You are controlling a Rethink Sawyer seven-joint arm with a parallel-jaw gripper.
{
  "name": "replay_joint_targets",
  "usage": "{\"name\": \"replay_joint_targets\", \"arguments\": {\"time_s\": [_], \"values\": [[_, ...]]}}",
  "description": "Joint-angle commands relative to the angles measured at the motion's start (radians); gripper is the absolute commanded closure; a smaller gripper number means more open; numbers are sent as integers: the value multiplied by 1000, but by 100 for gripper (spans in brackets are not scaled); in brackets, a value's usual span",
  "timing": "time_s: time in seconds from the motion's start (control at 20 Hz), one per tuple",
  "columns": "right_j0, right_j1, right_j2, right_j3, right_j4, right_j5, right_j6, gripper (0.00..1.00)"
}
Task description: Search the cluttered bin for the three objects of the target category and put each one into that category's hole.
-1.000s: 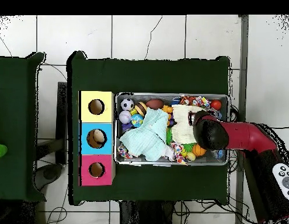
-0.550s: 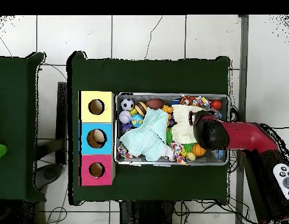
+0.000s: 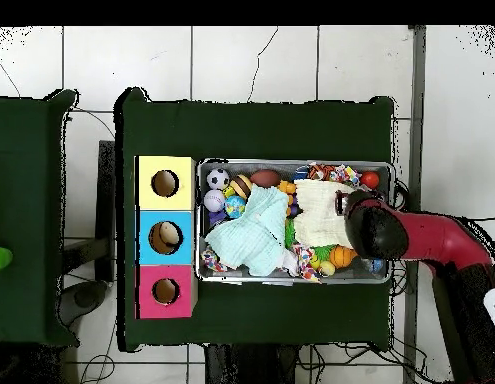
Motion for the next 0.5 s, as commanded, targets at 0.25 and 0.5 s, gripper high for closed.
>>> {"name": "replay_joint_targets", "arguments": {"time_s": [0.25, 0.5], "values": [[-30, 78, 57, -42, -86, 72, -227, 0], [-62, 156, 86, -20, -34, 110, -216, 0]]}}
